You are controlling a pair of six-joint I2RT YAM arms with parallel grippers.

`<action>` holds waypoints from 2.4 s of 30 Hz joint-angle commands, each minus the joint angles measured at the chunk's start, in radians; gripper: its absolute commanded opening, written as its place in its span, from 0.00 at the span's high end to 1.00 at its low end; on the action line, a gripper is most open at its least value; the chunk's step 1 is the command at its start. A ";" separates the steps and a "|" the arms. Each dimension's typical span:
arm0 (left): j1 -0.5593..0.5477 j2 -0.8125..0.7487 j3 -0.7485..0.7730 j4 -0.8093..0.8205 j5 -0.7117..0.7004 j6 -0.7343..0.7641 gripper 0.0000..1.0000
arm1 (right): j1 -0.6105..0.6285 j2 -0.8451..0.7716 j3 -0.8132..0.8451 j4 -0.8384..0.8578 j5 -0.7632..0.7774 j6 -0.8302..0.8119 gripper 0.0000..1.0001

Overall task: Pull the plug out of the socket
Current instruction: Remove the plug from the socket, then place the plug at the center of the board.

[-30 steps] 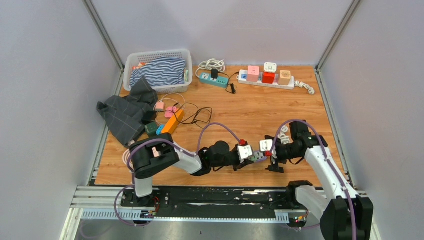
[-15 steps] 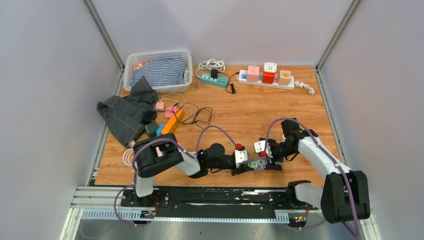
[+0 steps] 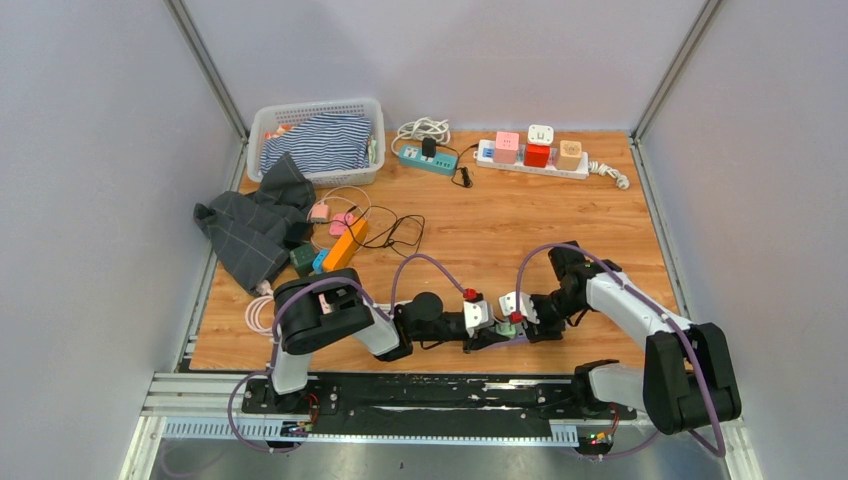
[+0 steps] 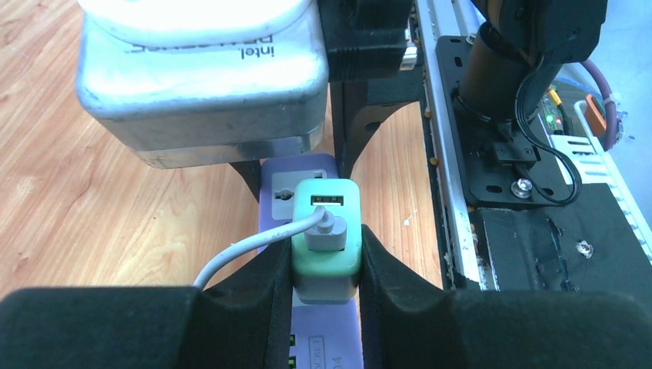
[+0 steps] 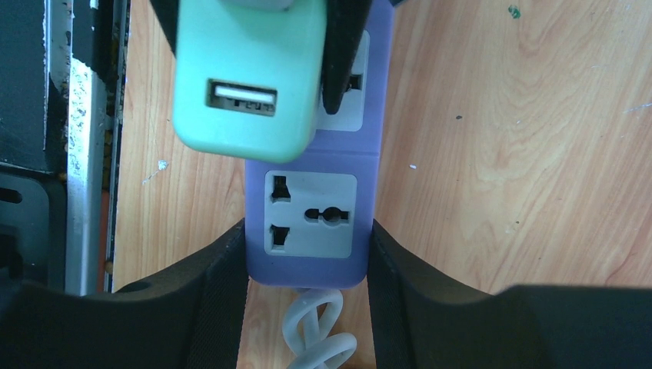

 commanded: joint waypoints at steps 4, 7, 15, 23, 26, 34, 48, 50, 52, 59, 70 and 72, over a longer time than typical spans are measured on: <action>0.008 -0.009 0.005 0.013 -0.100 -0.089 1.00 | 0.038 0.038 -0.002 -0.011 0.056 0.034 0.91; 0.007 -0.002 -0.001 0.021 -0.074 -0.040 1.00 | 0.038 0.042 -0.002 -0.012 0.056 0.039 0.93; -0.017 0.002 -0.055 0.157 -0.127 0.017 1.00 | 0.038 0.031 0.000 -0.012 0.048 0.057 1.00; 0.114 -0.021 -0.072 0.211 0.004 -0.422 1.00 | 0.039 0.020 0.011 -0.011 0.046 0.084 1.00; 0.114 -0.031 -0.102 0.256 -0.021 -0.425 1.00 | 0.037 0.014 0.019 -0.008 0.044 0.106 1.00; 0.145 -0.227 -0.217 0.121 -0.234 -0.431 1.00 | 0.035 -0.040 0.044 -0.006 0.021 0.172 1.00; 0.226 -1.002 -0.224 -0.811 -1.052 -0.490 1.00 | 0.032 -0.043 0.038 0.009 0.041 0.186 1.00; 0.335 -1.048 -0.184 -0.941 -0.996 -0.531 1.00 | 0.031 -0.041 0.038 0.011 0.044 0.186 1.00; 0.445 -1.059 -0.159 -0.999 -0.930 -0.582 1.00 | 0.032 -0.041 0.036 0.011 0.047 0.189 1.00; 0.787 -0.969 -0.128 -1.034 -0.742 -0.832 1.00 | 0.032 -0.043 0.032 0.012 0.044 0.189 1.00; 1.009 -0.690 0.022 -1.240 -0.708 -1.072 0.96 | 0.032 -0.038 0.030 0.014 0.044 0.189 1.00; 1.026 -0.679 0.031 -1.240 -0.716 -1.068 0.82 | 0.032 -0.036 0.029 0.014 0.045 0.188 1.00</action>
